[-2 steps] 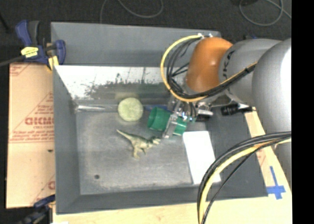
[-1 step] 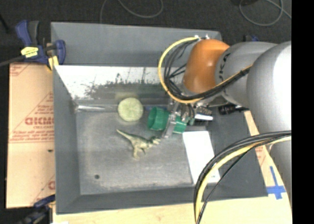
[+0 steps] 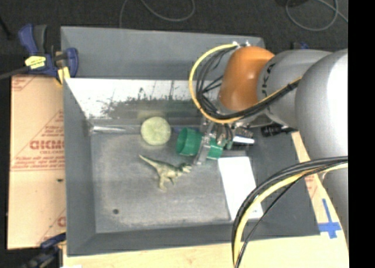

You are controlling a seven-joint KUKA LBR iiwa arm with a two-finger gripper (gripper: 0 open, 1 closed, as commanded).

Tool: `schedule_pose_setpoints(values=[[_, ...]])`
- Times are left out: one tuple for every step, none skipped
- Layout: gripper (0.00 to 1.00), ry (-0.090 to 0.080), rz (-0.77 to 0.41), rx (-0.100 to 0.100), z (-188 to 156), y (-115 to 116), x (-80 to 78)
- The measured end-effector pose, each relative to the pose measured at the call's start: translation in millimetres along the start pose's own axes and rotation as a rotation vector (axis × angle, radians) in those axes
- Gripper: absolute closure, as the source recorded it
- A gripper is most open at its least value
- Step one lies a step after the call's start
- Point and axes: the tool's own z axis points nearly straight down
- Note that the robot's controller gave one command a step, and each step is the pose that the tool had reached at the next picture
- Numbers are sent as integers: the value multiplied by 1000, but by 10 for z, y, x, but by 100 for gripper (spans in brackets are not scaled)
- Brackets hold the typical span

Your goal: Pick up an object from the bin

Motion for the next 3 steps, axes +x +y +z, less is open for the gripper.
schedule_pose_setpoints(values=[[100, 1, -1, 0, -38, -2, -6], [100, 3, 0, -1, -120, -4, -2], [100, -1, 1, -4, -323, 0, -16]])
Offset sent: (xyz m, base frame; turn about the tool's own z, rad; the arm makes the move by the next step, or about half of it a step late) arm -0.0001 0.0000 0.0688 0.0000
